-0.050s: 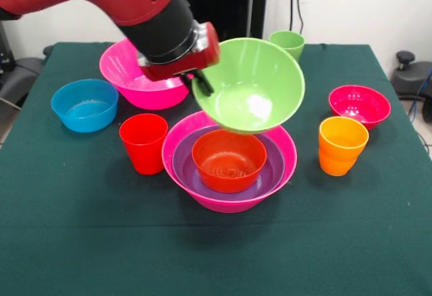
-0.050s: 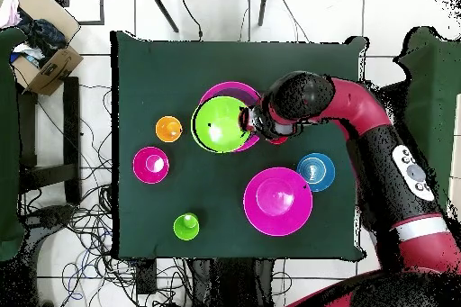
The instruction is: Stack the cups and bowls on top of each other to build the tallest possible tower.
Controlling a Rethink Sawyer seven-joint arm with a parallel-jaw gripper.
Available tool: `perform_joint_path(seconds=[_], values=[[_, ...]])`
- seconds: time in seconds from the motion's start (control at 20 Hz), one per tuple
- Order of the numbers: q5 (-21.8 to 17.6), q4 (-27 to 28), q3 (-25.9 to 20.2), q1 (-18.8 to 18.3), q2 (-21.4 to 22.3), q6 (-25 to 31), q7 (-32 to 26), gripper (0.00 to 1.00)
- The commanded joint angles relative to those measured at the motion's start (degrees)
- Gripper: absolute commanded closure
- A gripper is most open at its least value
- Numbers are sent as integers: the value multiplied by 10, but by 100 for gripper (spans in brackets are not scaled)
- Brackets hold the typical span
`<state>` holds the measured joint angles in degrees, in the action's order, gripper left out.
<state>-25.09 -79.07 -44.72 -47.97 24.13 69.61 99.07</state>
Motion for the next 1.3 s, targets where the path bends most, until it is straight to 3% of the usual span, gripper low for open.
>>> perform_joint_path(seconds=[0.05, 0.55, 1.3], values=[[-56, 85, -5, 22, -36, 50, -222, 100], [-74, 95, 0, 26, -48, 20, -236, 100], [-92, 44, -4, 8, -63, -62, -219, 100]])
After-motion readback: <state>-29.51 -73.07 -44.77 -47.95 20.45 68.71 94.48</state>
